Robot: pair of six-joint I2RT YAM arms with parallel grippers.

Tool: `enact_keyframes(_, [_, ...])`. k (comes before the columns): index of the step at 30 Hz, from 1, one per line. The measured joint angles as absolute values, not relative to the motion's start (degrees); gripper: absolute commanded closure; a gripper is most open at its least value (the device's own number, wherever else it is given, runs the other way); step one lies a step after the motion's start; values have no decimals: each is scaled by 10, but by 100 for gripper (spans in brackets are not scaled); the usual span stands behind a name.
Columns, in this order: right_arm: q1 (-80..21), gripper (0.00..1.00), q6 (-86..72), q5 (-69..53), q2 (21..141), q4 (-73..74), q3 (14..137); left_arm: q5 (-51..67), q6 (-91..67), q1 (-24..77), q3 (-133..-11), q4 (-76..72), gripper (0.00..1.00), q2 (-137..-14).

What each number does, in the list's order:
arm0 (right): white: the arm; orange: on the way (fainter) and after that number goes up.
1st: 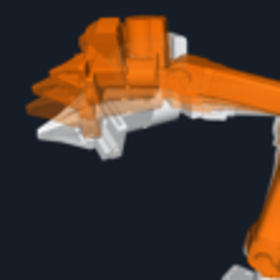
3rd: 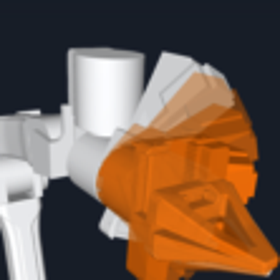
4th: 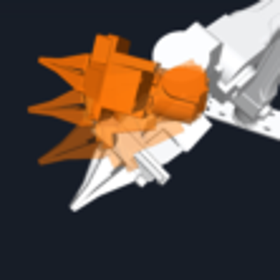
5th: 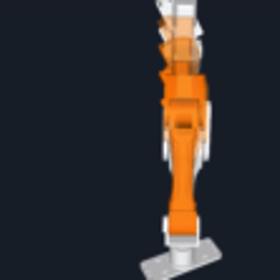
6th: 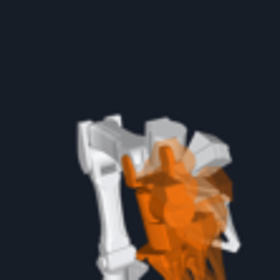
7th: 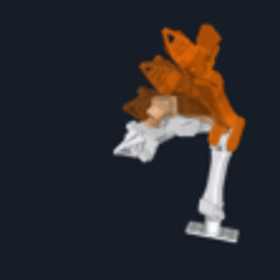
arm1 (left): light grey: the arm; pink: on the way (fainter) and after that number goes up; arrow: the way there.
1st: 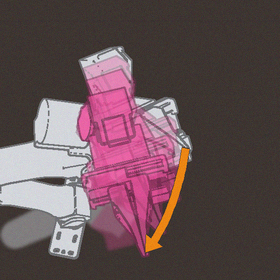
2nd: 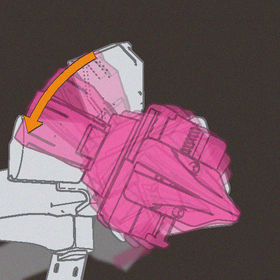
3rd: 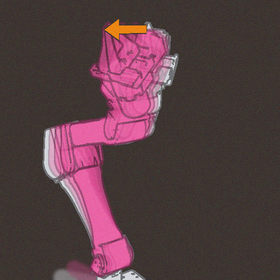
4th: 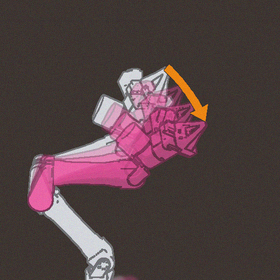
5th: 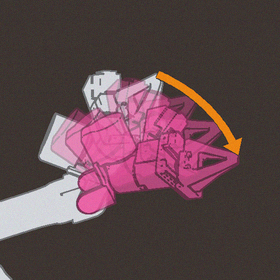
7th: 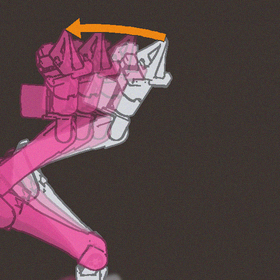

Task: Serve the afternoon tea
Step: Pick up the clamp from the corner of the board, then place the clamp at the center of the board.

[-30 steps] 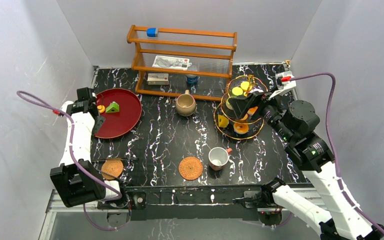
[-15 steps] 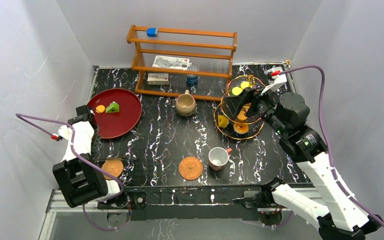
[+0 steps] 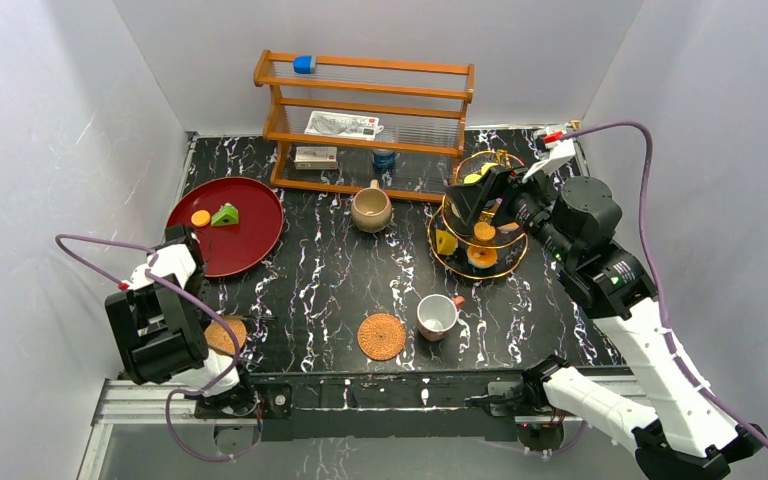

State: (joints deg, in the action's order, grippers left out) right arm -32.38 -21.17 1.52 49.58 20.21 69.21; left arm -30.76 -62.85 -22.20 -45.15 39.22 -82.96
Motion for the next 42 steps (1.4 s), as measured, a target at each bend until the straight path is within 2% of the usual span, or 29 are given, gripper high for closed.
enact_keyframes(5, [-324,3,-220,15,502,208,701,-302,-634,-222,-445,370,82,-847])
enact_keyframes(7, [-324,3,-223,15,503,211,704,-299,-631,-222,-445,364,97,-847])
enact_keyframes(8, [-324,3,-224,14,502,211,704,-297,-630,-222,-445,361,100,-848])
enact_keyframes(17, [-324,3,-231,12,498,227,705,-289,-638,-223,-460,399,100,-837])
enact_keyframes(25, [-324,2,-232,13,486,238,715,-258,-609,-215,-530,432,100,-745])
enact_keyframes(30, [-324,3,-232,14,486,239,715,-226,-491,-117,-562,361,100,-715])
enact_keyframes(36, [-324,2,-232,32,485,241,714,-36,-309,-35,-563,251,100,-716])
enact_keyframes(42, [-324,2,-223,39,498,249,719,98,-104,8,-594,234,100,-734])
